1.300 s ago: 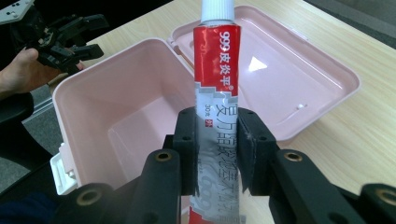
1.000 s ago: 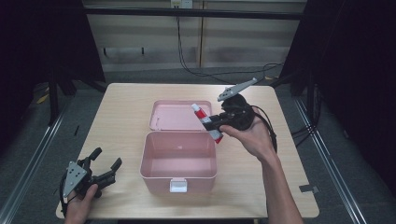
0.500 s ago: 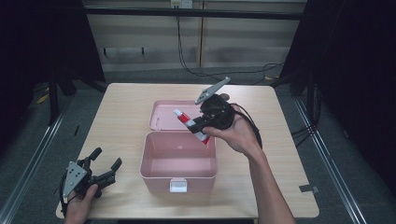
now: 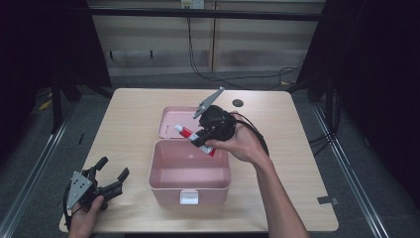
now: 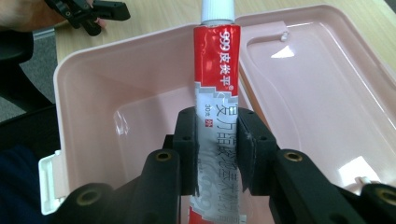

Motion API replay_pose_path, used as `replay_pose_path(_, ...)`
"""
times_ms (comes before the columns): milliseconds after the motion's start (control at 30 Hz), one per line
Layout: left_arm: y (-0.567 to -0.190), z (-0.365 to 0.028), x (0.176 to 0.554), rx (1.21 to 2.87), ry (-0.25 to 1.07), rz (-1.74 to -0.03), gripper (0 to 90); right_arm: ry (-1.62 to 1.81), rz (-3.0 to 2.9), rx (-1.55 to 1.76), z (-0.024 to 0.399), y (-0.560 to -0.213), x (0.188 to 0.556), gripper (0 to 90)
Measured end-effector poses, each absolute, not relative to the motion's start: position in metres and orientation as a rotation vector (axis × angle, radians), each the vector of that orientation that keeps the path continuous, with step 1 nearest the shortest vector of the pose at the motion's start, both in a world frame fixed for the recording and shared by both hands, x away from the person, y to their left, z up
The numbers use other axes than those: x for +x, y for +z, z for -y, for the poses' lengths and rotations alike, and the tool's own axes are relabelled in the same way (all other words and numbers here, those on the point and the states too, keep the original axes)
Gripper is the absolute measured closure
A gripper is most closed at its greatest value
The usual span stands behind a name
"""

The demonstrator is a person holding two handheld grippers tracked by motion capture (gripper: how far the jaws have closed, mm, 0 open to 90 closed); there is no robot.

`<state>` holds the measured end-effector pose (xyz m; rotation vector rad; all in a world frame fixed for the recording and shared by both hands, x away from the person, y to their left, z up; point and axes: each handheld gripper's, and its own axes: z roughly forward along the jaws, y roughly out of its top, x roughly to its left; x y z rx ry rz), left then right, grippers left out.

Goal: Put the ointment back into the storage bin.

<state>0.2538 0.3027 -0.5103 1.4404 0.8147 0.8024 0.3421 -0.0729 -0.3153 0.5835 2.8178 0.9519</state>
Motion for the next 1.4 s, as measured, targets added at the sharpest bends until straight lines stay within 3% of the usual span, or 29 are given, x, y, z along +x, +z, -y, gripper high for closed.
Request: replay_pose_path(1400,-0.510,-0.303,0.254,1.440,0.801,-0.814,15.7,0.429,-3.043,0.335,0.016,-0.395,0.354,71.4)
